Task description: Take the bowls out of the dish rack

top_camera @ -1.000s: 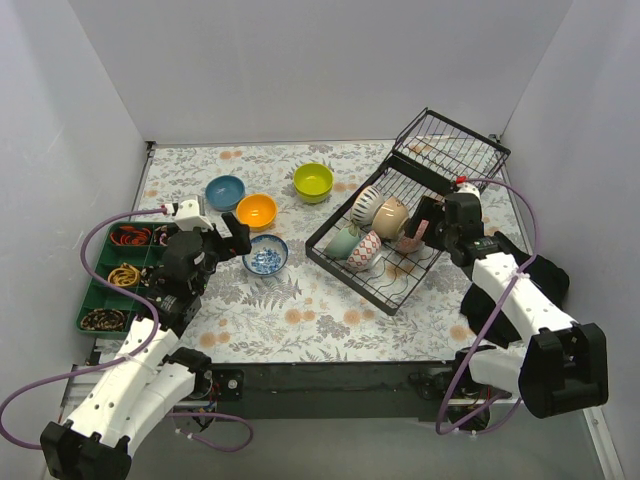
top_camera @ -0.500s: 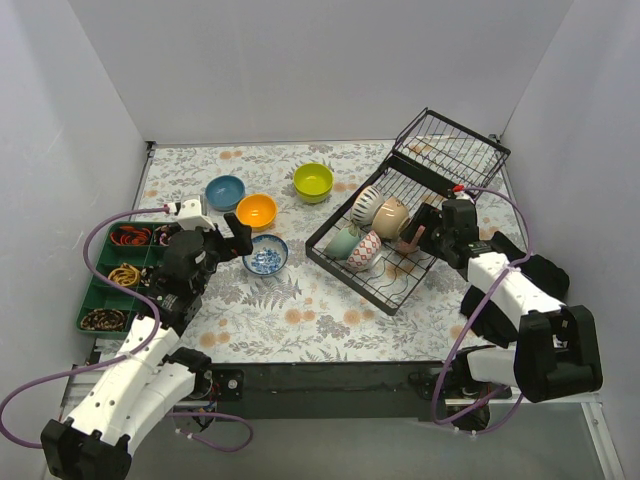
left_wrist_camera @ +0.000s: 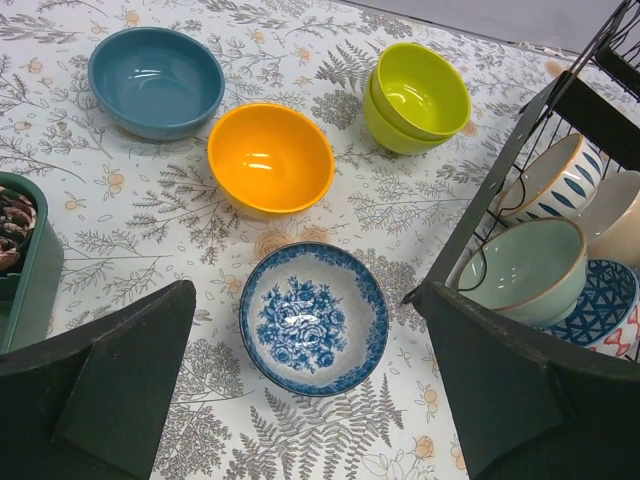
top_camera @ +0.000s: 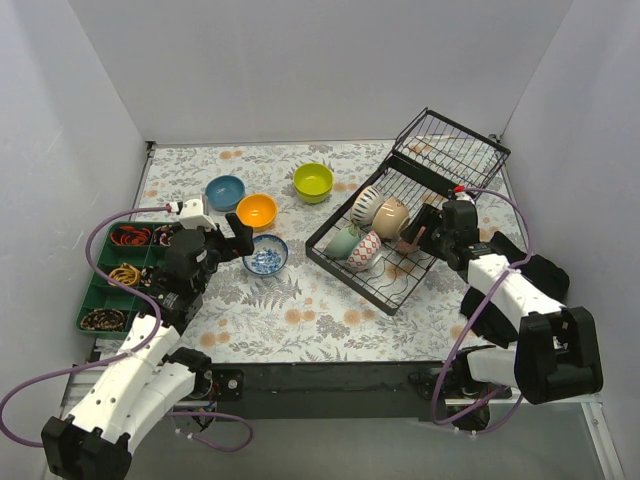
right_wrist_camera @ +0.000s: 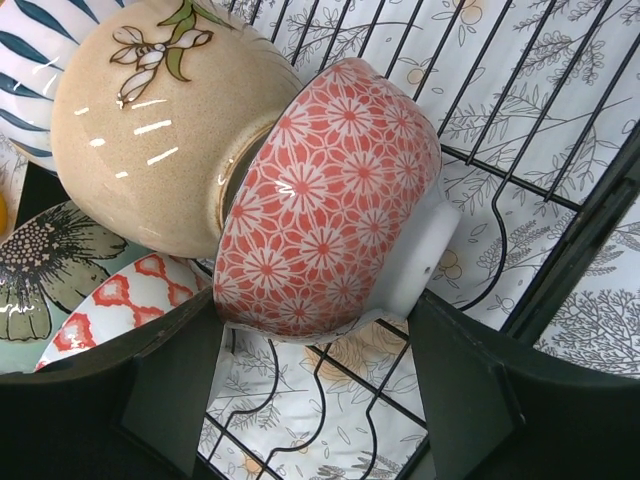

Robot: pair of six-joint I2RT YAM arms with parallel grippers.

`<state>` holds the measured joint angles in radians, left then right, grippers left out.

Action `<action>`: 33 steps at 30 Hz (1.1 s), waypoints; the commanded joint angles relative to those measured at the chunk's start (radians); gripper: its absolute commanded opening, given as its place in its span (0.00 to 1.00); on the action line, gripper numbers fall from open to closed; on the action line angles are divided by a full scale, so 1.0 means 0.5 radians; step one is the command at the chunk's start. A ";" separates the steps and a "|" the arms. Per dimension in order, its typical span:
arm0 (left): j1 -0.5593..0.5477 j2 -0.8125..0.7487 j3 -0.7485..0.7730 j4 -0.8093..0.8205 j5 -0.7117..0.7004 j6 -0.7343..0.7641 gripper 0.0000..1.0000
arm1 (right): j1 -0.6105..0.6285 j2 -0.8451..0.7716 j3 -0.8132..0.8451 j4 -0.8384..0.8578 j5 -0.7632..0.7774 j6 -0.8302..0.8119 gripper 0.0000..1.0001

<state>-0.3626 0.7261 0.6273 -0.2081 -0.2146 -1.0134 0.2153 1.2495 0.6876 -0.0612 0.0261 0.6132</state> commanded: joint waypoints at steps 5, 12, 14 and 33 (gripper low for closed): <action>0.007 0.020 0.019 0.017 0.061 0.017 0.98 | -0.010 -0.216 0.015 -0.028 0.172 -0.122 0.11; 0.010 0.026 0.015 0.017 0.079 0.017 0.98 | -0.007 -0.354 0.033 -0.077 0.163 -0.159 0.09; 0.007 0.039 0.019 0.017 0.092 0.017 0.98 | -0.007 -0.391 0.024 -0.077 0.132 -0.159 0.09; 0.004 0.502 0.181 0.122 1.018 -0.298 0.98 | -0.007 -0.995 -0.093 0.217 -0.487 -0.061 0.08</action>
<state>-0.3626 0.9363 0.6762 -0.1814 0.1383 -1.0950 0.2153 0.8097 0.6552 -0.1253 -0.0834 0.5522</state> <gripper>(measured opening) 0.982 0.773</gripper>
